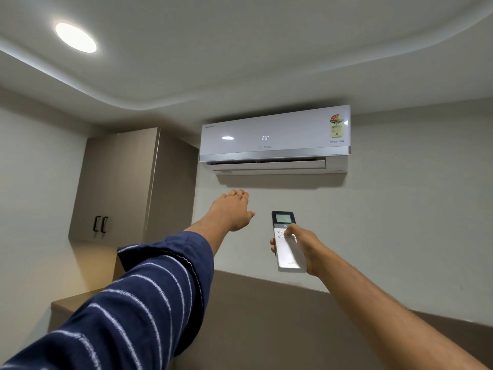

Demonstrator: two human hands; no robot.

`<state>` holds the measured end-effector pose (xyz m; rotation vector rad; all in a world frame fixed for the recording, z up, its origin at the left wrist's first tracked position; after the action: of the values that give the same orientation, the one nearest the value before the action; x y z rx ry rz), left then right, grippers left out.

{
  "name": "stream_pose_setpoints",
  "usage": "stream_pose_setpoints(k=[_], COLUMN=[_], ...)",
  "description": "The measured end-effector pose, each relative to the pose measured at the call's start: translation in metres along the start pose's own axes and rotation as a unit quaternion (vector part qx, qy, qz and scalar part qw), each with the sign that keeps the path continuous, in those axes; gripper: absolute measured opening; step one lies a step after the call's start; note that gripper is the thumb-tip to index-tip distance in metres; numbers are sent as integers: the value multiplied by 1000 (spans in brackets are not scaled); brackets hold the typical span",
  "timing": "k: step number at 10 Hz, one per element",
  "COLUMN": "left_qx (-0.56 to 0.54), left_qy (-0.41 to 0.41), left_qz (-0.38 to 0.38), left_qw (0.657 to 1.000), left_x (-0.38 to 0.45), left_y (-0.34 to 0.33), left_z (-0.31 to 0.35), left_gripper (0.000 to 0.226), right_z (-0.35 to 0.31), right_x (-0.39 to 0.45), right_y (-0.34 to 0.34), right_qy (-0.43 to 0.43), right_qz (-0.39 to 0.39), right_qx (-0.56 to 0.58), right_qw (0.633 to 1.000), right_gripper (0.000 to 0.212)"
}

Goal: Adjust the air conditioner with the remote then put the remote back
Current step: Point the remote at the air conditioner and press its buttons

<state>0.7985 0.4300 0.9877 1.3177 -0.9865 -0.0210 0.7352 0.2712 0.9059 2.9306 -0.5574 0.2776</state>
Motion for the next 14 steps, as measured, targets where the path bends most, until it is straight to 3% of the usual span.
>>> stream_pose_setpoints(k=[5, 14], left_qx=[-4, -1], left_qy=[6, 7], left_qz=[3, 2], left_qw=[1000, 1000], left_x=[7, 6], left_y=[-1, -3], left_z=[-5, -6], left_gripper=[67, 69], right_z=[-15, -38], right_x=[4, 2], right_y=[4, -5], right_qy=[-22, 41], right_qz=[9, 13], right_qx=[-1, -9], right_qw=[1000, 999], right_gripper=[22, 28])
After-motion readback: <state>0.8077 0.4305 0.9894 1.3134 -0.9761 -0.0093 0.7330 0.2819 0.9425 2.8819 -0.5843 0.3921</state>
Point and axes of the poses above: each hand's wrist, its own x-axis towards the middle knuckle, its own y-axis out of the back of the hand, z = x × y, the point moved 6 cm from there along x, towards the middle knuckle, and after that the axes turned 10 degrees about -x, right-handed, at the moved point
